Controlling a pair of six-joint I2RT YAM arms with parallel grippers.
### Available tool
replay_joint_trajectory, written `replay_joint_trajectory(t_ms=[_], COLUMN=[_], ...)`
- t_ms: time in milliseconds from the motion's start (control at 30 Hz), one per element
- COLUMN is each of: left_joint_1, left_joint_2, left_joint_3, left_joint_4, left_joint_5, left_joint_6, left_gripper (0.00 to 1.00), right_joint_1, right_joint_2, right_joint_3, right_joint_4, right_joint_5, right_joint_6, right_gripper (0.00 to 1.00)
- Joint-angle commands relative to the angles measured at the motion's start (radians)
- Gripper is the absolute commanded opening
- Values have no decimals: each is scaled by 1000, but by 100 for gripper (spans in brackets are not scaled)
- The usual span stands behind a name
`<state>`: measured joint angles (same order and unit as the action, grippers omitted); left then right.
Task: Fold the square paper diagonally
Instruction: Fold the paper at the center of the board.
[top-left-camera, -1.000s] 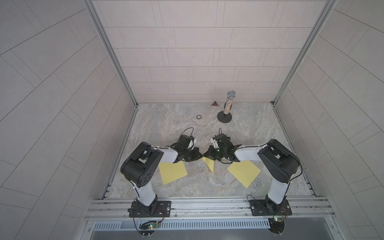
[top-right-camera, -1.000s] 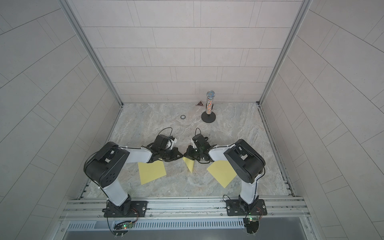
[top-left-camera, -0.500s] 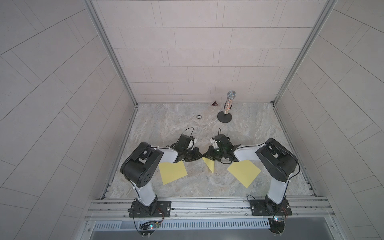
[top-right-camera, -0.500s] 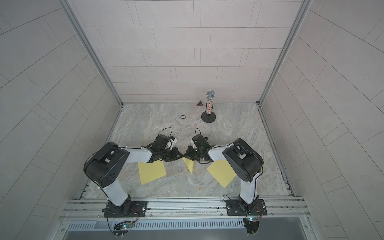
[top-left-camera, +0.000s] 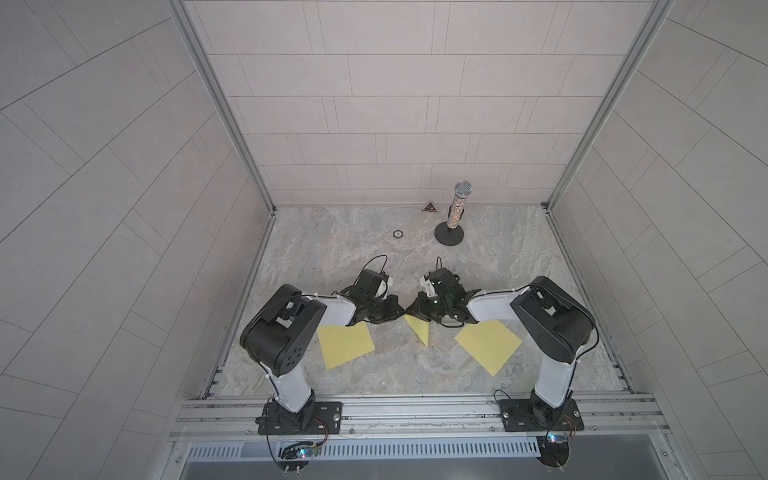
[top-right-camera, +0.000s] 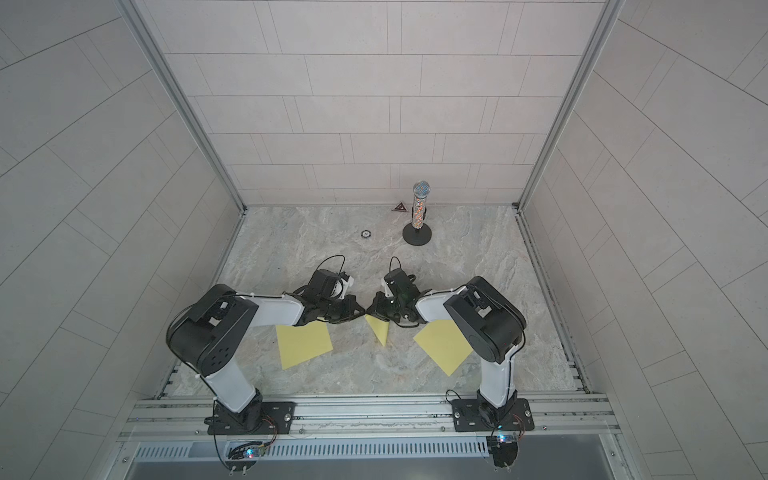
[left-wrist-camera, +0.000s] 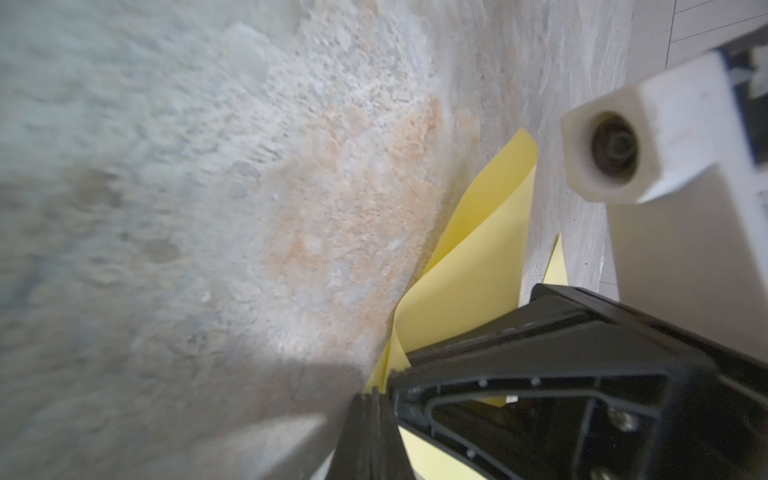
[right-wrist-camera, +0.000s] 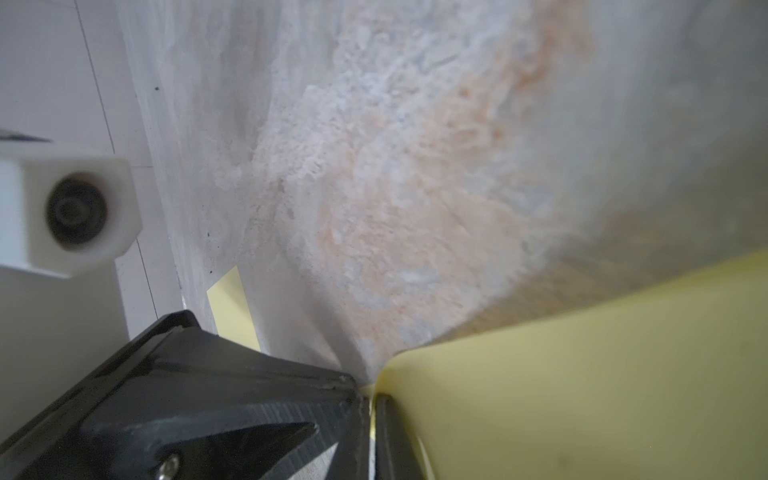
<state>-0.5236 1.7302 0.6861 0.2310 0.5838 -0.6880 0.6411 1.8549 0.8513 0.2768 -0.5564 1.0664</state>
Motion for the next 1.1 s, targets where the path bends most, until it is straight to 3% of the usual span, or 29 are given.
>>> replay_joint_trajectory(t_ms=[0, 167, 433, 533, 700, 867, 1067], left_joint_1=[-4, -4, -3, -3, -3, -3, -1], left_joint_2=[-1, -28, -107, -99, -90, -84, -85], left_joint_3=[-14, -15, -33, -36, -45, -43, -59], left_joint_4=[-96, -102, -128, -87, 9, 24, 26], left_joint_5=[-53, -69, -132, -90, -43, -54, -87], left_joint_6=[6, -11, -52, -92, -162, -177, -179], left_gripper=[0, 0, 0, 0, 2, 12, 28], right_joint_1=[13, 12, 12, 13, 12, 13, 13], right_joint_2=[27, 37, 23, 17, 17, 20, 21], right_joint_3=[2, -7, -32, -36, -37, -42, -45], right_joint_4=[-83, -86, -91, -92, -87, -85, -77], right_joint_5=[37, 39, 52, 56, 65, 72, 67], right_joint_6=[-34, -39, -43, -43, -46, -44, -43], right_gripper=[20, 31, 31, 28, 14, 2, 0])
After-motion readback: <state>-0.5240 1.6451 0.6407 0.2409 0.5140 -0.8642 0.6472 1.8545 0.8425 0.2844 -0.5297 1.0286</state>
